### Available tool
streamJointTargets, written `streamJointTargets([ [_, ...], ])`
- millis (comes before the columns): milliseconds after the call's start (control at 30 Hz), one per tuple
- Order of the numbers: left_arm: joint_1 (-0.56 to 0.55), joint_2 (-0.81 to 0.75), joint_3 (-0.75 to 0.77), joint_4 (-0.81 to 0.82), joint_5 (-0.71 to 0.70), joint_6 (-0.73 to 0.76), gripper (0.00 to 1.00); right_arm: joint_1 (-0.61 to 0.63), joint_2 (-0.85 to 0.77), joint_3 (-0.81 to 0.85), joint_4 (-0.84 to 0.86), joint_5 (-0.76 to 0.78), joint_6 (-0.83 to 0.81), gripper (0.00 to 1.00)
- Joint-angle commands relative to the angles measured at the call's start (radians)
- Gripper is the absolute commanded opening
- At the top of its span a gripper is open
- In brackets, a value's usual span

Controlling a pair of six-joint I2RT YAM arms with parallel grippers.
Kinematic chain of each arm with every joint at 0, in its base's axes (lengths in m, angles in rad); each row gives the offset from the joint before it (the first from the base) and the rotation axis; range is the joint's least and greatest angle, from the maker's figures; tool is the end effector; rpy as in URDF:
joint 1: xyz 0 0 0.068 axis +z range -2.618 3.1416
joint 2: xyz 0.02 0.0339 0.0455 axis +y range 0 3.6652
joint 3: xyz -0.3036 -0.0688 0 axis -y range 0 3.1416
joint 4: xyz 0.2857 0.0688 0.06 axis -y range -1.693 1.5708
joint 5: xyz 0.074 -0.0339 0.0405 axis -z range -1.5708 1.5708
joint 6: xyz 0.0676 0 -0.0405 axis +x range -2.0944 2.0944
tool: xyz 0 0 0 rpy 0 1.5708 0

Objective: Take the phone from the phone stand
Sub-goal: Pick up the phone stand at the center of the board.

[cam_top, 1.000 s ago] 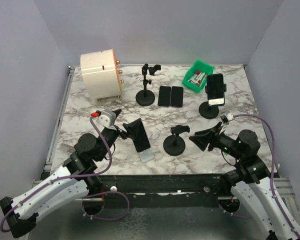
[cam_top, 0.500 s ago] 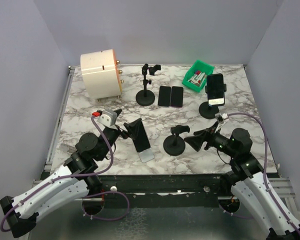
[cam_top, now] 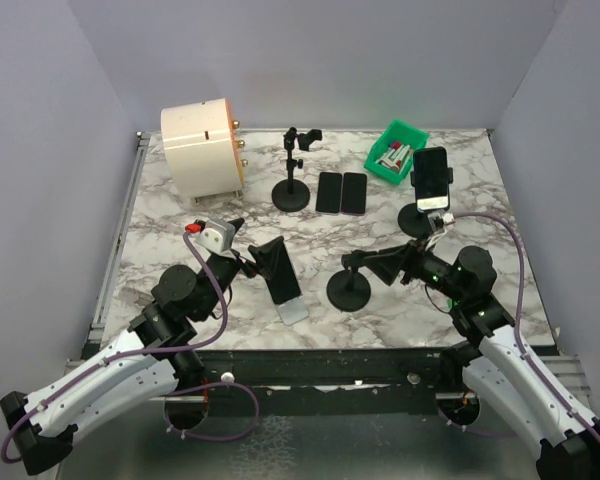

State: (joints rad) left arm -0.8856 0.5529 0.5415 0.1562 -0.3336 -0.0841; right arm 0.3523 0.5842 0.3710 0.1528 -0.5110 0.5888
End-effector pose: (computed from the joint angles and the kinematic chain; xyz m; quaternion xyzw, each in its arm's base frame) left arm 0.1339 -0.1288 0.3496 0.1360 0.6429 -0.2516 0.7106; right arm 0.1682 0.0971 0.2711 -0.0889 0.7200 0.4647 0.5077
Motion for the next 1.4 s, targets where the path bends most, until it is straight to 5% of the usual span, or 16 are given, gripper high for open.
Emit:
streamJointTargets([
  [0, 0.001, 0.002, -0.009, 0.018, 0.002, 0.009, 0.99, -0.001, 0.015, 0.008, 0.087, -0.022, 0.034, 0.79],
  [700, 0.002, 0.006, -0.009, 0.017, 0.016, 0.007, 0.99, -0.001, 0.069, -0.009, 0.11, -0.11, 0.029, 0.57],
  [1100, 0.002, 0.002, -0.006, 0.016, 0.017, 0.006, 0.99, -0.002, 0.048, 0.087, 0.043, -0.11, -0.006, 0.1],
  [1367, 0.002, -0.012, -0.007, 0.016, 0.011, 0.003, 0.99, -0.001, 0.131, 0.286, 0.055, -0.015, -0.066, 0.01],
])
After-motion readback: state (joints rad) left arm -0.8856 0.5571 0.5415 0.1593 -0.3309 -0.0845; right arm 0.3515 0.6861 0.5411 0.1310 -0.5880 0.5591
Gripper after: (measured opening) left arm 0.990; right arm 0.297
